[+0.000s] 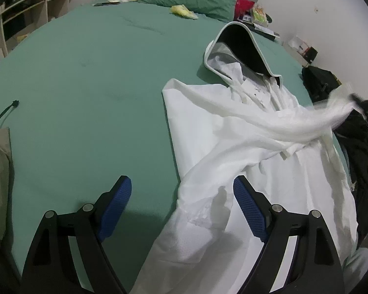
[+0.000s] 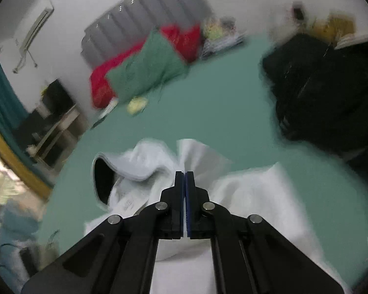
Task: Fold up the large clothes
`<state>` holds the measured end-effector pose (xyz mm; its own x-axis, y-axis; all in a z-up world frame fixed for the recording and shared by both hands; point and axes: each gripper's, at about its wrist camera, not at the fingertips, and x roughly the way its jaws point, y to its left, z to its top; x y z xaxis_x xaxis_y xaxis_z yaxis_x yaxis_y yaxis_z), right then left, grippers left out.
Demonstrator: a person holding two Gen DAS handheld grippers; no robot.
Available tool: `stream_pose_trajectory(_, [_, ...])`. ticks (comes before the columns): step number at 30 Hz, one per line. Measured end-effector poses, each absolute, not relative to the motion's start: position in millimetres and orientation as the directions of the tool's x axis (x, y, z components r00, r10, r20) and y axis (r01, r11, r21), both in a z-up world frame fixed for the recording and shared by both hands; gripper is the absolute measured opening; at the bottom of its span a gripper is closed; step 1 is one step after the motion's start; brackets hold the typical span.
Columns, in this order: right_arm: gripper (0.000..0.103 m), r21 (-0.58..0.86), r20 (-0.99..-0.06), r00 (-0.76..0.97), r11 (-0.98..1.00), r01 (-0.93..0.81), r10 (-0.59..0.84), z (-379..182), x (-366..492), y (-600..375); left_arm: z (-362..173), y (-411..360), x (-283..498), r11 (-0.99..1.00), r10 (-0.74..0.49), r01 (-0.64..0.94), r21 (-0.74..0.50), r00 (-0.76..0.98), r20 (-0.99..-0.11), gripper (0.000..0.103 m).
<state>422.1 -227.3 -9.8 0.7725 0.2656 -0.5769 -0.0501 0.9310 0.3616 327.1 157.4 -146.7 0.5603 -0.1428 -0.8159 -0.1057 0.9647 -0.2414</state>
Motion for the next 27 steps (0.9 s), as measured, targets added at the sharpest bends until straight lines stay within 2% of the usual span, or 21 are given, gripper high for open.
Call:
stream_pose_trajectory(4, [0.002,0.139,-0.563,0.826,0.988,0.062,0.028,43,415,-235,-146,154,326,0.965,-0.147,-0.098,-0.243,0.563,-0.813,0.088])
stream_pose_trajectory(5, [0.002,0.123,-0.567,0.824,0.99,0.074,0.009,45,421,-240,-146,152,326,0.967,-0.145,-0.094,-0.237,0.561,-0.815,0.088])
stream_pose_trajectory(7, [0.002,0.131,-0.614,0.789,0.986,0.1,0.002,35,445,-250,-147,148,326,0.971,-0.142,-0.084,-0.226,0.558,-0.817,0.088])
stream_pose_trajectory(9, [0.003,0.197,-0.681,0.73,0.975,0.099,0.064,5,481,-260,-149,144,327,0.974,-0.138,-0.077,-0.215,0.55,-0.824,0.088])
stream_pose_trajectory(10, [0.008,0.239,-0.721,0.684,0.967,0.088,0.115,-15,500,-264,-150,143,329,0.974,-0.141,-0.074,-0.215,0.545,-0.826,0.088])
stream_pose_trajectory(11, [0.016,0.276,-0.761,0.628,0.957,0.088,0.162,-37,514,-268,-152,140,330,0.974,-0.147,-0.066,-0.216,0.54,-0.829,0.088])
stream_pose_trajectory(12, [0.02,0.278,-0.802,0.575,0.953,0.12,0.162,-59,523,-270,-152,138,331,0.975,-0.151,-0.059,-0.216,0.537,-0.83,0.088])
stream_pose_trajectory(15, [0.024,0.223,-0.811,0.575,0.965,0.135,0.107,-77,508,-274,-155,126,343,0.977,-0.168,-0.021,-0.212,0.534,-0.829,0.087])
stream_pose_trajectory(17, [0.033,0.146,-0.806,0.59,0.981,0.131,0.041,-78,498,-275,-161,121,358,0.979,-0.179,0.01,-0.204,0.526,-0.831,0.074])
stream_pose_trajectory(19, [0.034,0.104,-0.814,0.58,0.988,0.11,0.021,-86,487,-286,-167,117,371,0.987,-0.146,0.022,-0.158,0.518,-0.843,0.065])
stream_pose_trajectory(21, [0.034,0.145,-0.841,0.539,0.981,0.127,0.054,-105,477,-308,-170,113,380,0.991,-0.134,0.05,-0.127,0.536,-0.833,0.057])
stream_pose_trajectory(22, [0.034,0.184,-0.853,0.515,0.973,0.141,0.087,-112,474,-319,-170,112,383,0.99,-0.14,0.062,-0.127,0.548,-0.824,0.049])
stream_pose_trajectory(23, [0.034,0.234,-0.857,0.499,0.961,0.146,0.132,-115,468,-332,-171,111,384,0.987,-0.157,0.071,-0.141,0.555,-0.817,0.034])
stream_pose_trajectory(24, [0.034,0.306,-0.846,0.492,0.943,0.131,0.206,-122,457,-337,-172,112,383,0.982,-0.185,0.087,-0.165,0.56,-0.807,0.024])
stream_pose_trajectory(25, [0.034,0.33,-0.837,0.491,0.939,0.102,0.24,-123,450,-336,-173,112,382,0.981,-0.195,0.095,-0.172,0.562,-0.804,0.006])
stream_pose_trajectory(27, [0.034,0.308,-0.818,0.508,0.951,-0.009,0.27,-118,431,-319,-171,114,377,0.983,-0.184,0.098,-0.157,0.58,-0.794,0.004])
